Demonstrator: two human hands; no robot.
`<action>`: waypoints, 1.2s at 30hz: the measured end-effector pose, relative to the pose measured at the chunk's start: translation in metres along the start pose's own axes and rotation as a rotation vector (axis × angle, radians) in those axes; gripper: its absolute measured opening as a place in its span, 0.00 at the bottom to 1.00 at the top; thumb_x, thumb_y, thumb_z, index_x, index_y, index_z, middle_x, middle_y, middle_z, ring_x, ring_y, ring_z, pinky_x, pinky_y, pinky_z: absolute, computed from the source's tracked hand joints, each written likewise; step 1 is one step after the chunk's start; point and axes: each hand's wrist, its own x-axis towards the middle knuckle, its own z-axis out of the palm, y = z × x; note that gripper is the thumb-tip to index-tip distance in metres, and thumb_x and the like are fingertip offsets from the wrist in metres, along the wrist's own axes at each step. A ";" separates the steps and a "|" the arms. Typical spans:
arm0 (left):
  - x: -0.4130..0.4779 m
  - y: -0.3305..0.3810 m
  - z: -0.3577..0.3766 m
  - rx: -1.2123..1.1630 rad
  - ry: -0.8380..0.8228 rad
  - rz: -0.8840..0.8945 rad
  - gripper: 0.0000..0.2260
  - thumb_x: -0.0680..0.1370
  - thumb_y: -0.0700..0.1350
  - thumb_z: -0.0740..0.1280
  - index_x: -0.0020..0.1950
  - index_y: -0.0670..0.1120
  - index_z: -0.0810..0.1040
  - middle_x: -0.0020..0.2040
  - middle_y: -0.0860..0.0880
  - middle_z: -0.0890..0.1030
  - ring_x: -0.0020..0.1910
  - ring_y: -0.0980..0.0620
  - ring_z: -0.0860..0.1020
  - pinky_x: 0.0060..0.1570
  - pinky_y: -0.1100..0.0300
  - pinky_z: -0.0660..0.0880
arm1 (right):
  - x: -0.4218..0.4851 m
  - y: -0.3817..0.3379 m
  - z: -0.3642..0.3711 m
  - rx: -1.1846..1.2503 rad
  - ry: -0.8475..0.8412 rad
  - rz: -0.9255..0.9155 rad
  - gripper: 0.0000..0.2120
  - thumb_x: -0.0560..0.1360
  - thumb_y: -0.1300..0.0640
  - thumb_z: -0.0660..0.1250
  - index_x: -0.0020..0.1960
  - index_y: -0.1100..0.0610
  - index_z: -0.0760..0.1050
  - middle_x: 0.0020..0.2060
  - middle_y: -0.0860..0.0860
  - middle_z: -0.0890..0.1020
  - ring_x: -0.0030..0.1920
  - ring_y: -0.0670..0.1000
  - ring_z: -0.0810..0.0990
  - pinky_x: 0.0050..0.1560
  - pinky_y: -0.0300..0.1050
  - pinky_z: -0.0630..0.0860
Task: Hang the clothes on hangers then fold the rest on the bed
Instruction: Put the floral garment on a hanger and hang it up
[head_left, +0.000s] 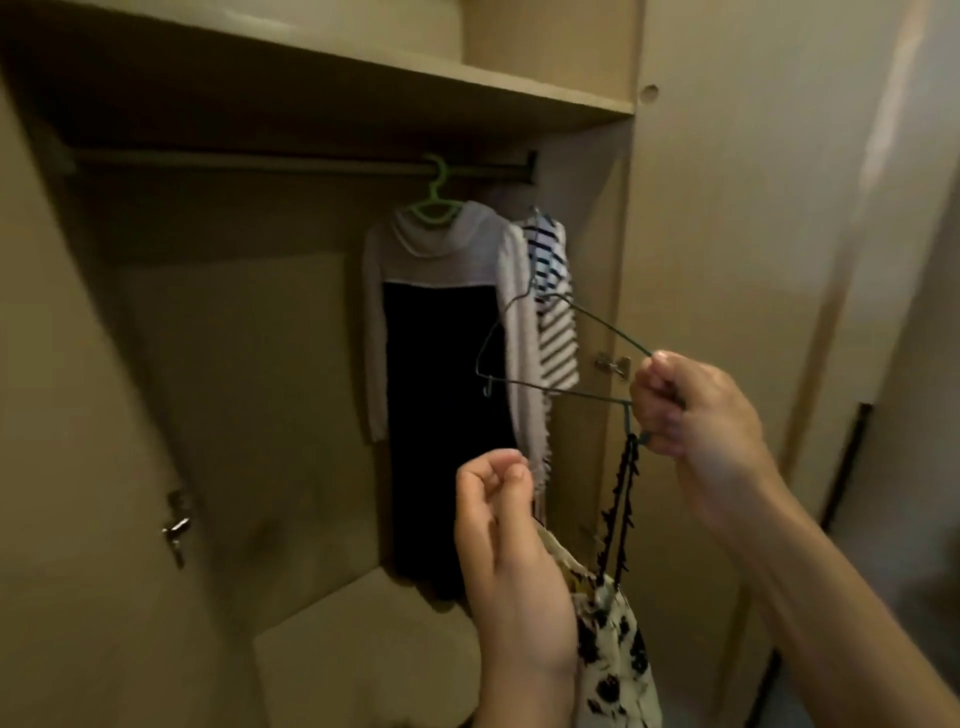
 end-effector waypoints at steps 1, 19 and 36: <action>0.011 -0.002 0.005 0.019 0.017 0.029 0.09 0.84 0.47 0.59 0.52 0.48 0.78 0.49 0.53 0.79 0.45 0.63 0.77 0.43 0.74 0.70 | 0.017 0.008 0.001 0.061 -0.035 0.017 0.17 0.83 0.58 0.54 0.35 0.51 0.64 0.25 0.44 0.62 0.26 0.44 0.57 0.25 0.39 0.52; 0.248 0.041 0.054 0.293 0.073 0.159 0.11 0.84 0.43 0.58 0.58 0.40 0.78 0.53 0.45 0.81 0.53 0.52 0.77 0.48 0.62 0.71 | 0.291 0.034 0.098 0.288 -0.480 0.207 0.17 0.85 0.56 0.53 0.36 0.52 0.63 0.25 0.46 0.62 0.25 0.45 0.57 0.26 0.39 0.51; 0.420 0.053 0.014 0.288 0.003 0.193 0.10 0.83 0.45 0.59 0.54 0.43 0.79 0.51 0.45 0.81 0.53 0.48 0.77 0.52 0.53 0.69 | 0.415 0.047 0.213 0.216 -0.408 0.205 0.18 0.84 0.52 0.57 0.36 0.51 0.67 0.23 0.45 0.66 0.25 0.45 0.61 0.26 0.39 0.57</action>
